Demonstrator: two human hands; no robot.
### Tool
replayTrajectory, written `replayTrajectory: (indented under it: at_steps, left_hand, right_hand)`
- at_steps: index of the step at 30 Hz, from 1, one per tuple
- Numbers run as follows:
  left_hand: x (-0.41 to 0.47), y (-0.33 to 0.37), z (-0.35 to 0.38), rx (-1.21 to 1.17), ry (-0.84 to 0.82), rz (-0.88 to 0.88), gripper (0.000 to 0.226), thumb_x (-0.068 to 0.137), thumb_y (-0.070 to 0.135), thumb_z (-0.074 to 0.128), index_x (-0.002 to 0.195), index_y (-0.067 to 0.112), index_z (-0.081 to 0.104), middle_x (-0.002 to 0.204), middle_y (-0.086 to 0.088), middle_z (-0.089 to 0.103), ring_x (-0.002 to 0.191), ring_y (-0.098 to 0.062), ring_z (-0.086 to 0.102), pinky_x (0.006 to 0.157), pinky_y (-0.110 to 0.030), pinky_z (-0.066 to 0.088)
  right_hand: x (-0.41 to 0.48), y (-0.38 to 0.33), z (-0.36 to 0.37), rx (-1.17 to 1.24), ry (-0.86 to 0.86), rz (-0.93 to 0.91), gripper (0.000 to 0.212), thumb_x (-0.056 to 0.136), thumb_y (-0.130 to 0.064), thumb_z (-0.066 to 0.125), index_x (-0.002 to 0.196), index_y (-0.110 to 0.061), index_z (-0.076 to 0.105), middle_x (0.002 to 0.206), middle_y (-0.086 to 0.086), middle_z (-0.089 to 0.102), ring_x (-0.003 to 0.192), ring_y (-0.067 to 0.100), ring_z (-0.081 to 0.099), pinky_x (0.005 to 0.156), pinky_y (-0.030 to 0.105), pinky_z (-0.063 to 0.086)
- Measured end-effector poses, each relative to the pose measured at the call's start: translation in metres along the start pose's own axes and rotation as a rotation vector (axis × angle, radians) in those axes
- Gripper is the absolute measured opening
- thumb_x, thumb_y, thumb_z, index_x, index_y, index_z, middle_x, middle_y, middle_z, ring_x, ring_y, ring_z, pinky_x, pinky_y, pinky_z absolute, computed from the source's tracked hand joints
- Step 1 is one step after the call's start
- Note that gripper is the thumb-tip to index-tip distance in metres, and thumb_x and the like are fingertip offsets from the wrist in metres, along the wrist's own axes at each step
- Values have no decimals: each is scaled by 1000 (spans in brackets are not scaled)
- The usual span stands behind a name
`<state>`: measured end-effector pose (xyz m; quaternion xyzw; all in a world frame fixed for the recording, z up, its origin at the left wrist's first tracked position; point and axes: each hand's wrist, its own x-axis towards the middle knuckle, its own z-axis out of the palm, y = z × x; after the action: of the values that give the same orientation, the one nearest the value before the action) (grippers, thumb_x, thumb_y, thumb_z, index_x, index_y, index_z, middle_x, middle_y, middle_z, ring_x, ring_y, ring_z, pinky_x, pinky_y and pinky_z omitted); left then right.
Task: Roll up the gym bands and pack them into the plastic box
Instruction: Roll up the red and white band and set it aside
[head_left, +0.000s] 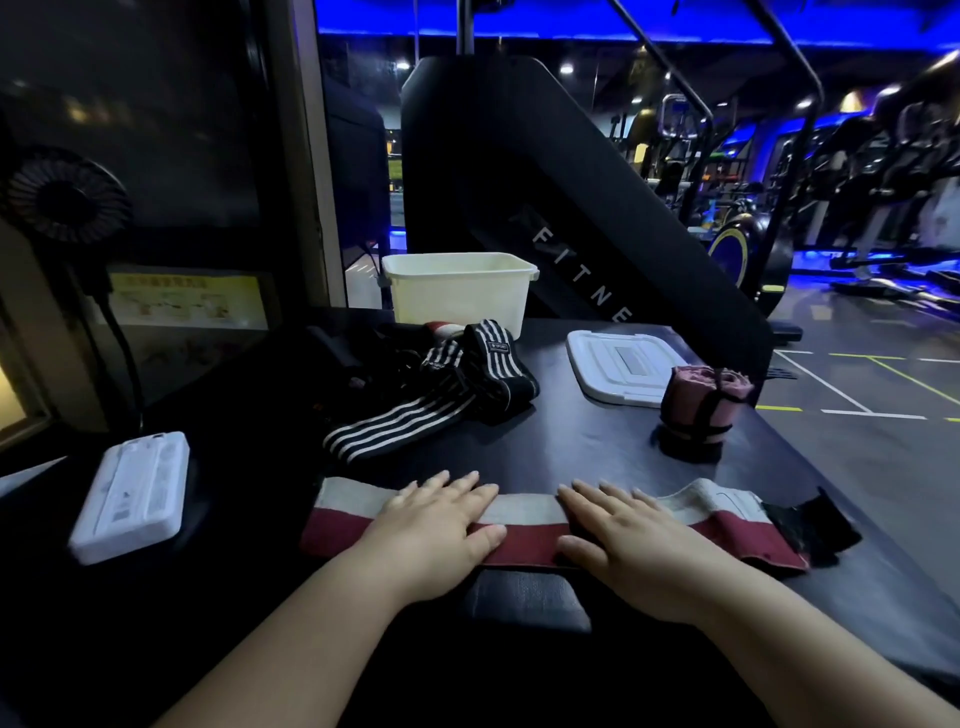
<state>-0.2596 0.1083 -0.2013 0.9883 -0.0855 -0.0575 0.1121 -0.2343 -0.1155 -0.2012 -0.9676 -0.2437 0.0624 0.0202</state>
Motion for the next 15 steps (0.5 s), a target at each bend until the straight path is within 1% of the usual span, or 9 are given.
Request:
replayTrajectory:
  at_steps: [2,3,4,5,6,7,9,11,15]
  left_hand:
    - [3,7,-2,-36,32,15,55,102,46,32,154,38,13,162,15,3,150,-15,-6,121,-38,-4]
    - [4,12,-2,-74,46,48,54,102,42,33,153,39,15,162,16,4,150,-17,-6,121,-38,-4]
    - [6,17,-2,-115,55,87,53,103,41,33,153,39,17,162,18,5,150,-17,-6,120,-37,-4]
    - [8,22,-1,-139,54,123,52,103,44,33,152,40,19,161,19,7,150,-16,-6,120,-37,-5]
    - [9,24,1,-127,42,145,52,102,49,31,152,41,19,161,20,7,150,-15,-6,121,-38,-5]
    - [11,25,4,-81,24,153,54,101,53,29,152,42,18,161,20,6,150,-14,-6,121,-39,-6]
    - [13,24,9,23,-4,151,56,100,57,25,153,43,13,161,19,5,150,-11,-6,121,-41,-7]
    - [15,24,10,52,-15,145,57,100,58,24,153,43,11,161,20,4,149,-9,-6,121,-41,-7]
    - [14,24,10,72,-25,138,57,99,58,23,153,45,10,161,21,3,149,-7,-6,121,-40,-8]
  right_hand:
    - [-4,4,3,3,-16,20,136,37,-90,-33,155,-31,1,163,-7,0,150,16,-1,122,34,3]
    - [-5,3,3,22,-15,24,136,38,-90,-32,155,-29,2,163,-6,-1,150,16,-2,122,33,3]
    - [-6,0,1,51,-10,22,129,48,-91,-25,155,-26,5,164,-5,-1,150,15,-1,121,32,4]
    - [-8,-1,-3,72,12,13,113,67,-88,-11,155,-22,11,164,-3,1,150,15,0,120,30,5]
    - [-8,0,-8,55,57,3,89,87,-76,7,153,-19,20,164,-1,3,150,14,2,119,28,7]
    - [-9,3,-12,-4,106,9,68,98,-61,20,150,-19,29,164,0,6,150,14,4,118,27,7]
    - [-8,15,-17,-110,147,43,49,102,-48,29,144,-24,38,163,0,11,150,16,3,119,30,3]
    - [-9,27,-13,-150,92,100,49,102,-52,26,144,-30,36,163,-1,13,151,20,1,120,38,-2]
    - [-13,39,-2,-59,7,164,58,99,-60,20,152,-39,15,162,-12,8,150,26,-1,119,52,0]
